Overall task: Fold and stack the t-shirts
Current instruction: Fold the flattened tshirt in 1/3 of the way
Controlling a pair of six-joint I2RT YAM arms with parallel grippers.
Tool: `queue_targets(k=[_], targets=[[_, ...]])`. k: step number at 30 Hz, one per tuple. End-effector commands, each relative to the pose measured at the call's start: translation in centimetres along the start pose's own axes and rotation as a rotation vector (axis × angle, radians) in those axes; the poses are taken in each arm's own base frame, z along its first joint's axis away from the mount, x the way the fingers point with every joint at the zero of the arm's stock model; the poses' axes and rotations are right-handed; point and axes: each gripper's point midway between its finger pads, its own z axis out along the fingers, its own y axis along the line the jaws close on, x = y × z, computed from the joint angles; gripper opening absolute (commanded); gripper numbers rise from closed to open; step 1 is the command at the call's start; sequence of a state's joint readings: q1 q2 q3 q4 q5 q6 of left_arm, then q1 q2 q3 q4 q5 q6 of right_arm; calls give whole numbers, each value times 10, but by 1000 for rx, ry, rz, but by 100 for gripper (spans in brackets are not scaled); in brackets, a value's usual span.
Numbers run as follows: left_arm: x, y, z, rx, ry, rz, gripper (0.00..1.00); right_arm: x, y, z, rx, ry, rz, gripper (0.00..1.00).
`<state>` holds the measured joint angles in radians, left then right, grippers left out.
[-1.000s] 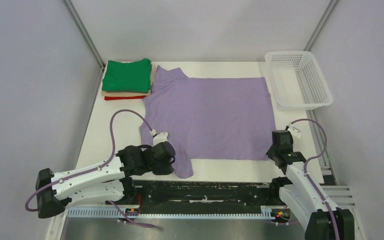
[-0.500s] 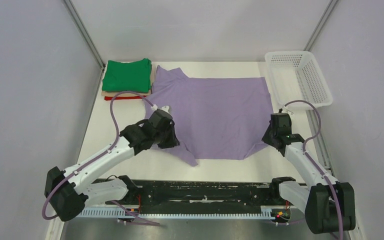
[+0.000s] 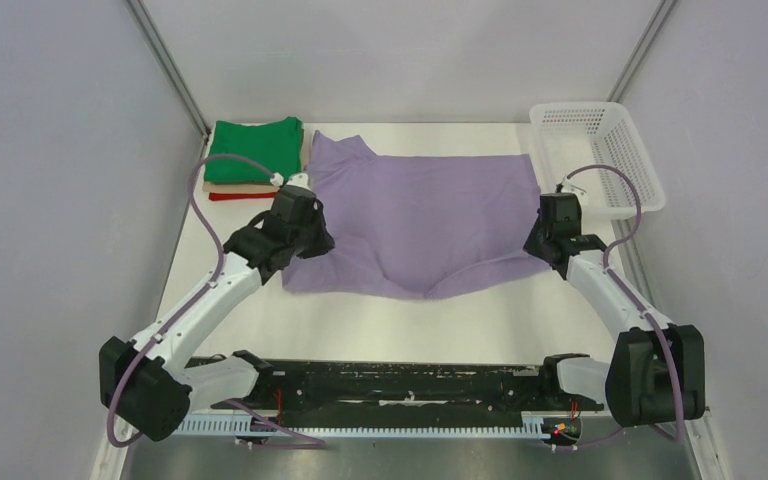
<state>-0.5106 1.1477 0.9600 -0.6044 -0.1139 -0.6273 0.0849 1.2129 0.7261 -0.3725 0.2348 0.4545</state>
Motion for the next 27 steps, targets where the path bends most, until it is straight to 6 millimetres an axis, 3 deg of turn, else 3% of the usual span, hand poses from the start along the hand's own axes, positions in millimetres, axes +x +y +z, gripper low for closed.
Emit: queue_targets(k=[1,6,15,27], targets=[[-55,-2,-12,-4,-181,48,2,-37,5,-2,18,-94,-2,4],[-76,-5,-10,24,-257,83,3,-51,8,0,23,-132,-3,5],[-110,6,11,-24,-314,125,3,-67,18,13,15,-149,-15,5],[-123,22,51,-22,-267,146,6,-78,19,26,47,-179,-20,6]])
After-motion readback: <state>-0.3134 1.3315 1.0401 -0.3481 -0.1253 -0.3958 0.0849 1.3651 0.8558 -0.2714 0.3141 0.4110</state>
